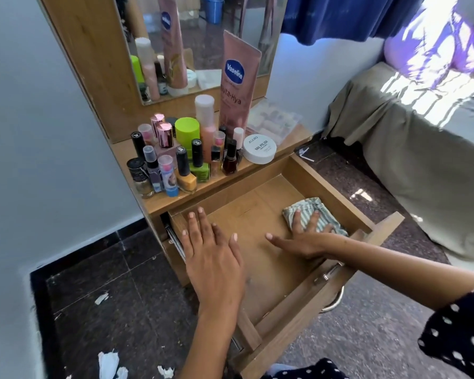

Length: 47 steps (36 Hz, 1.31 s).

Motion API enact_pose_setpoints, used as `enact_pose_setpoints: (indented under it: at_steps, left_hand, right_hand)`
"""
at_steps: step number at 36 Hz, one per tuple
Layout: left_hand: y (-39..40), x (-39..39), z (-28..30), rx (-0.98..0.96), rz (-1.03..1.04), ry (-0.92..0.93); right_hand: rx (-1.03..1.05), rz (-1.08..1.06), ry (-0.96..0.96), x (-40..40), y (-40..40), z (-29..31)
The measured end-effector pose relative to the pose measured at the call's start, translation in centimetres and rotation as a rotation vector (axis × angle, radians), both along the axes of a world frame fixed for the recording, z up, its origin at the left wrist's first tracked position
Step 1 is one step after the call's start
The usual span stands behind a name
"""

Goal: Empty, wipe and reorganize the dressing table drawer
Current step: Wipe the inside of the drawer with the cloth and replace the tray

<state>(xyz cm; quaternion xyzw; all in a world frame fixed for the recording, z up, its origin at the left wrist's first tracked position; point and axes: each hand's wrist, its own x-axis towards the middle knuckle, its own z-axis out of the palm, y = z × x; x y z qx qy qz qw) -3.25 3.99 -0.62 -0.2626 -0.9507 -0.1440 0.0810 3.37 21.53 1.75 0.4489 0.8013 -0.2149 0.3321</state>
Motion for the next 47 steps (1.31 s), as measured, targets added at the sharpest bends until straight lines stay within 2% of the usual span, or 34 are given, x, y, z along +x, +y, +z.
enact_pose_setpoints:
  at_steps: [6, 16, 31, 41, 47]
  left_hand:
    - [0.0, 0.1, -0.2, 0.001, 0.008, 0.024]
    - [-0.1, 0.0, -0.4, -0.003, 0.016, 0.031]
    - [-0.5, 0.1, 0.4, -0.044, -0.02, -0.034]
    - [-0.6, 0.3, 1.6, -0.074, -0.073, -0.042]
    - [0.9, 0.8, 3.5, -0.004, -0.353, 0.038]
  right_hand:
    - [0.052, 0.107, 0.071, -0.7, 1.0, -1.4]
    - [0.189, 0.327, 0.34, -4.5, 3.9, -2.5]
    - [0.529, 0.507, 0.406, -4.6, 4.0, -0.1]
    - [0.476, 0.574, 0.493, -3.2, 4.8, 1.6]
    - [0.282, 0.442, 0.693, -0.6, 6.9, 4.2]
